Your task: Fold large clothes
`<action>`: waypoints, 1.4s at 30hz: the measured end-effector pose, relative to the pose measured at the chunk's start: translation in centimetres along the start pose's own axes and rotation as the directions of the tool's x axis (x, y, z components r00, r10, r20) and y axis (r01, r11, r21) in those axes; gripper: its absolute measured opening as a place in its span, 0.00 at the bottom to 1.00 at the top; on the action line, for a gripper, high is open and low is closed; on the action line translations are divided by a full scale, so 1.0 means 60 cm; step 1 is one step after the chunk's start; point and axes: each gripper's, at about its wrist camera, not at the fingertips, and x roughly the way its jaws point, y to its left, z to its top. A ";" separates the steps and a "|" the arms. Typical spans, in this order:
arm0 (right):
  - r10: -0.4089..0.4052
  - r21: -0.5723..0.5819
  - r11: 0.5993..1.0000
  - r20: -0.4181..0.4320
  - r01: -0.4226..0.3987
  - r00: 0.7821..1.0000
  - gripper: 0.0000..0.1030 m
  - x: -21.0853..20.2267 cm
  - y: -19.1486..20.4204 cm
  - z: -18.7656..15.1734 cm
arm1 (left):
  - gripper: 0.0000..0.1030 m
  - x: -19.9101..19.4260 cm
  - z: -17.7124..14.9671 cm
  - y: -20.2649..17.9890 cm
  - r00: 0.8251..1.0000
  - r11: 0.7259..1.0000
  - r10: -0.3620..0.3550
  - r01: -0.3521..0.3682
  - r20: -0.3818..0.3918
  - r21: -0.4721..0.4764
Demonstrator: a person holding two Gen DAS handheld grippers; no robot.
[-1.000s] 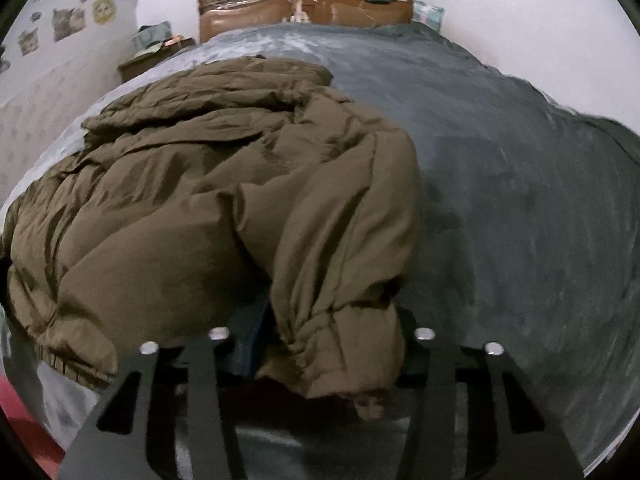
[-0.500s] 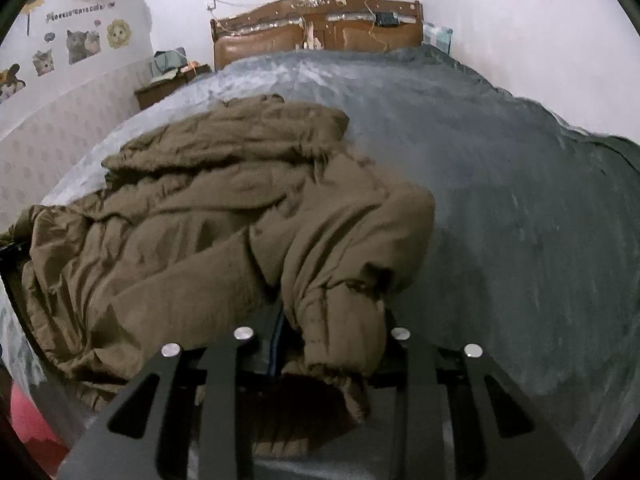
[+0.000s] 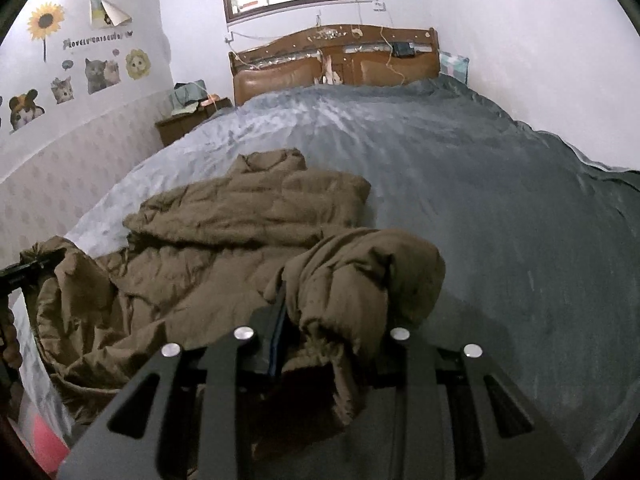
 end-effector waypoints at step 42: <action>-0.057 0.065 0.997 0.077 0.052 0.995 0.28 0.335 -0.025 0.400 | 0.34 0.304 0.396 0.027 0.993 0.992 0.116 -0.117 -0.025 -0.049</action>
